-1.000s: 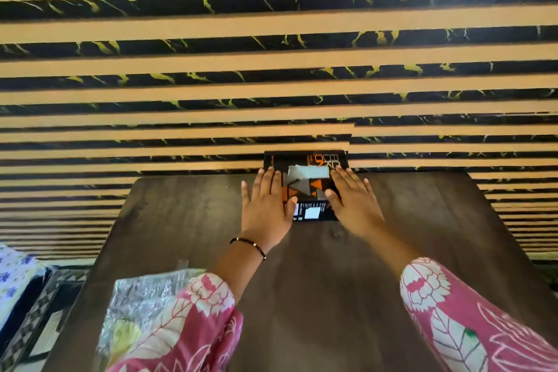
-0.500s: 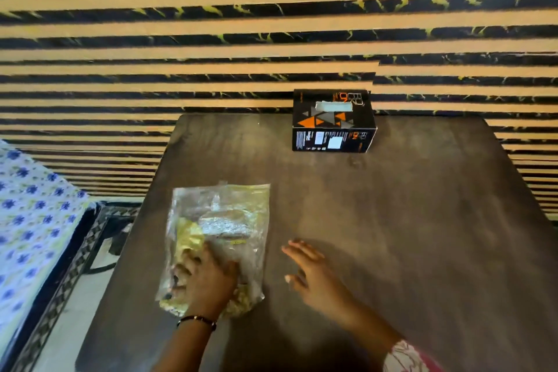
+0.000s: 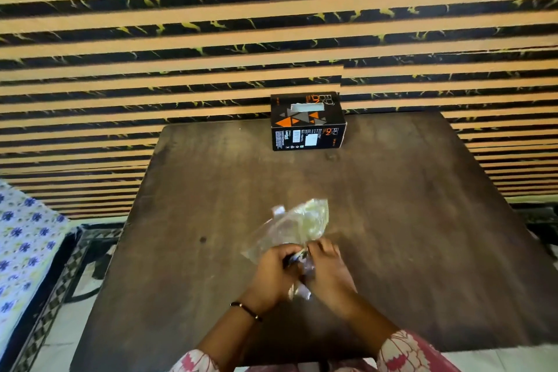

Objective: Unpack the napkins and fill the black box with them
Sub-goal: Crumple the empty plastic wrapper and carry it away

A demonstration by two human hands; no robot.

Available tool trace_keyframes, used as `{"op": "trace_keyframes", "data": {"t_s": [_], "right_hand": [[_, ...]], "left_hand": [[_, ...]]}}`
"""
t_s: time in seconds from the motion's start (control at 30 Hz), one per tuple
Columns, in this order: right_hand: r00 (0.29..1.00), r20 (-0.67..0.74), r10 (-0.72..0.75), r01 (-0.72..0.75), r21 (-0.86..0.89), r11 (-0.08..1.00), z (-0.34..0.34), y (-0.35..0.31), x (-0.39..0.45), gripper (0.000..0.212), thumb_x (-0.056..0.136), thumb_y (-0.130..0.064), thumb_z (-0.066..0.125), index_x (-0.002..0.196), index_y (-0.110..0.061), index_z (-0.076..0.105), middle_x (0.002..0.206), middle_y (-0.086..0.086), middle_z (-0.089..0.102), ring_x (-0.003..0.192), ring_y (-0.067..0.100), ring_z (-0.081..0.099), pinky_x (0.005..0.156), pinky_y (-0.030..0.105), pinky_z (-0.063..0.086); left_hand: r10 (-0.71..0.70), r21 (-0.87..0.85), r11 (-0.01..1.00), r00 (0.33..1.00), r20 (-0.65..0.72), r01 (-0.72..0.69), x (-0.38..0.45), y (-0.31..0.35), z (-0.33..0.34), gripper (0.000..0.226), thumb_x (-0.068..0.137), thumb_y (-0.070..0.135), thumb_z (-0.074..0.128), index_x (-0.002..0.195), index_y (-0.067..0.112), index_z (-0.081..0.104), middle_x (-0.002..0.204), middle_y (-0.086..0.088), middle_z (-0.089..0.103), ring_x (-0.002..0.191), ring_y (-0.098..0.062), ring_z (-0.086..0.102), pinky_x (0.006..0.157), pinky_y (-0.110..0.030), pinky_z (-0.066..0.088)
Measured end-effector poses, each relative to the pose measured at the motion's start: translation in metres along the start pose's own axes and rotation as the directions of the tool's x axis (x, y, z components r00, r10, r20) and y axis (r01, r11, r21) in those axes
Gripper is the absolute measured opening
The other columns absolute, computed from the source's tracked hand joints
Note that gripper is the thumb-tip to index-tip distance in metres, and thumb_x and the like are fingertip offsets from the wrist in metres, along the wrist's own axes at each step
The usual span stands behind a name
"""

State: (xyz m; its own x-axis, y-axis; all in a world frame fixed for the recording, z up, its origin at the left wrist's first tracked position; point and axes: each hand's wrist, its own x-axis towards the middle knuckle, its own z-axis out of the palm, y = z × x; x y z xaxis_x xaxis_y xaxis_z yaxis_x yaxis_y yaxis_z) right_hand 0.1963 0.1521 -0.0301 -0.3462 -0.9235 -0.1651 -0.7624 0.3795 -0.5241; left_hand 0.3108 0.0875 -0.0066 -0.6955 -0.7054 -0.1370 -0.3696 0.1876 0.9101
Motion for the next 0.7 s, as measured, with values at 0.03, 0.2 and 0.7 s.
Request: {"op": "trace_keyframes", "data": {"t_s": [0.03, 0.2, 0.7], "right_hand": [[0.996, -0.083, 0.011, -0.005, 0.071, 0.997, -0.003, 0.003, -0.002, 0.04, 0.072, -0.017, 0.065, 0.111, -0.013, 0.056, 0.118, 0.007, 0.051, 0.106, 0.026, 0.051, 0.084, 0.023, 0.042], [0.952, -0.276, 0.13, 0.018, 0.476, 0.879, -0.029, 0.012, -0.026, 0.033, 0.063, 0.004, 0.063, 0.055, -0.024, 0.047, 0.061, -0.013, 0.052, 0.059, 0.004, 0.046, 0.054, 0.011, 0.032], [0.907, -0.199, 0.372, 0.025, 0.906, 0.423, -0.153, 0.153, -0.158, 0.035, 0.068, 0.011, 0.07, 0.094, -0.012, 0.069, 0.087, 0.006, 0.075, 0.084, 0.024, 0.07, 0.079, 0.037, 0.057]], "left_hand": [[0.035, 0.017, 0.999, 0.999, -0.035, -0.034, 0.0, -0.001, 0.003, 0.017, 0.063, 0.006, 0.06, 0.073, 0.019, 0.065, 0.073, 0.018, 0.063, 0.074, 0.005, 0.056, 0.068, -0.015, 0.044], [0.168, 0.165, 0.977, 0.967, -0.19, -0.137, 0.002, 0.004, 0.021, 0.033, 0.071, 0.026, 0.065, 0.099, 0.038, 0.052, 0.129, 0.005, 0.046, 0.13, -0.013, 0.036, 0.108, -0.023, 0.027], [0.155, -0.214, 0.965, 0.988, 0.006, -0.15, -0.004, 0.13, 0.201, 0.049, 0.056, -0.004, 0.064, 0.082, 0.038, 0.064, 0.113, 0.01, 0.048, 0.112, -0.009, 0.052, 0.1, -0.024, 0.04]]}}
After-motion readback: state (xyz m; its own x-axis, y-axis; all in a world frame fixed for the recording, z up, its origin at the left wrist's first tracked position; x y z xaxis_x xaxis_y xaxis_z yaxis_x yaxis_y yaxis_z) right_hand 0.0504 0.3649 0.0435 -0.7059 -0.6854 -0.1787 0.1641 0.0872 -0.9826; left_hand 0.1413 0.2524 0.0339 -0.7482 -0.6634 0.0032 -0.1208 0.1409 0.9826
